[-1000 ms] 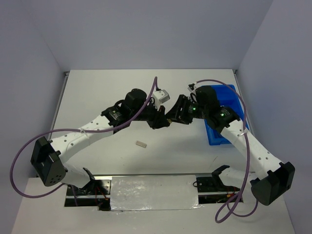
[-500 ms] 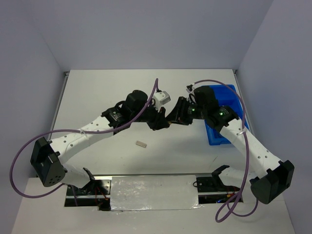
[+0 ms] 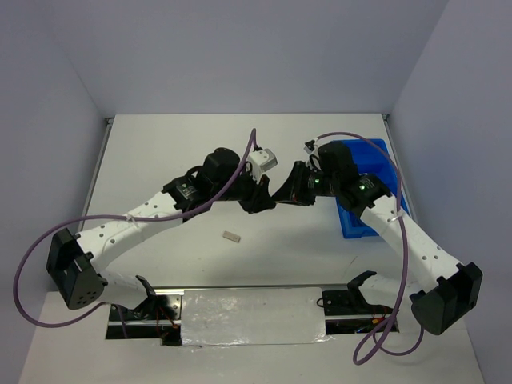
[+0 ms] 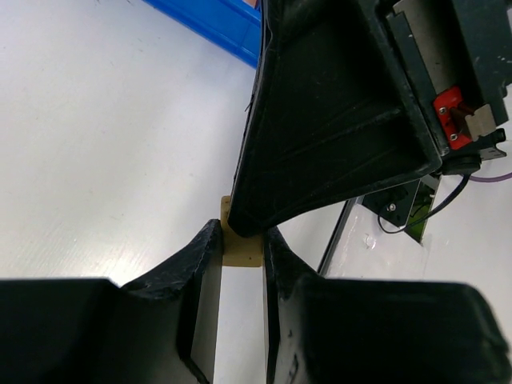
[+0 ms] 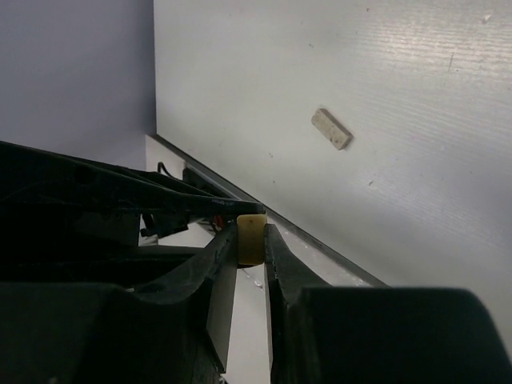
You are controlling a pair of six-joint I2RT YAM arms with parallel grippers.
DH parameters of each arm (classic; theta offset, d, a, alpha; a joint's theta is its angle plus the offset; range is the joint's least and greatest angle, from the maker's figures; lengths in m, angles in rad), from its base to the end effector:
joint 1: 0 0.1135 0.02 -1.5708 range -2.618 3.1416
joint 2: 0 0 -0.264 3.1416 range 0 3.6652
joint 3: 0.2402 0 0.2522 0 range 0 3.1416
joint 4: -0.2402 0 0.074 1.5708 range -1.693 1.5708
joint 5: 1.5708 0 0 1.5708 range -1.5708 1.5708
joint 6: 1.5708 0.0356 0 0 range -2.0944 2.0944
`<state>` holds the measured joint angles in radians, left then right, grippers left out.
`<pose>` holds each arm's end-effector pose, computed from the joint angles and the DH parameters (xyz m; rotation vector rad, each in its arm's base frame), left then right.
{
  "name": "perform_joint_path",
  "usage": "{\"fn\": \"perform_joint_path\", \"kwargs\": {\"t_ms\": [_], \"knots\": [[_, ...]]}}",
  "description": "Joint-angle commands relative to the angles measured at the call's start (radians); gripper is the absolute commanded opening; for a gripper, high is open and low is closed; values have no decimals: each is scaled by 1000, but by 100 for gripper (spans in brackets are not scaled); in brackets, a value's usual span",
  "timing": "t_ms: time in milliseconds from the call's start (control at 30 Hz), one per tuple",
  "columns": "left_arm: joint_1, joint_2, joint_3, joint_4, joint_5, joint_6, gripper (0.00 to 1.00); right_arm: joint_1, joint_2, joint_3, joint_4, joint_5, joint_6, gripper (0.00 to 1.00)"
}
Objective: Sort the stationery into containers
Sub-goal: Pick up the stationery from the center of the board, then place the stationery in the storage box.
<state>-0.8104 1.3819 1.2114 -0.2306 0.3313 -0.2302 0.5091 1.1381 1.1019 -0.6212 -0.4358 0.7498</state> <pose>0.2129 -0.2407 0.3483 0.8142 1.9239 -0.9847 0.2026 0.1303 0.3393 0.0290 2.4200 1.1266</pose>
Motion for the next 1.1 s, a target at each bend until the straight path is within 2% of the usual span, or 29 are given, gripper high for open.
{"fn": "perform_joint_path", "kwargs": {"t_ms": [0,33,100,133,200,233,367,400,467,500,533,600,767,933,1067], "knots": [[7,-41,17,102,-61,37,18,23,-21,-30,34,-121,51,0],[7,-41,14,102,-66,37,21,23,-27,-51,91,-142,68,0],[8,-40,16,97,-86,32,39,23,-32,-68,138,-182,120,0],[7,-38,19,93,-95,31,51,22,-37,-74,165,-181,129,0],[7,-29,25,73,-106,25,94,19,-38,-67,169,-144,126,0],[7,-26,40,60,-104,26,99,6,-31,-45,149,-124,114,0],[10,-15,59,7,-190,0,99,-110,28,9,62,0,5,0],[11,-17,71,-27,-265,-11,99,-153,52,21,43,62,-10,0],[17,-15,91,-87,-326,-41,99,-301,74,27,52,106,-29,0],[19,-14,112,-154,-428,-79,99,-345,95,45,70,170,-38,0],[23,-11,128,-195,-477,-105,99,-416,113,65,74,225,-43,0],[62,-7,155,-313,-543,-197,99,-469,195,129,110,371,-75,0],[126,8,168,-489,-537,-333,99,-598,470,333,121,552,-98,1],[135,13,181,-601,-518,-348,99,-655,597,423,184,580,-127,8],[143,-21,182,-657,-543,-328,99,-679,744,582,140,543,-145,14]]}}
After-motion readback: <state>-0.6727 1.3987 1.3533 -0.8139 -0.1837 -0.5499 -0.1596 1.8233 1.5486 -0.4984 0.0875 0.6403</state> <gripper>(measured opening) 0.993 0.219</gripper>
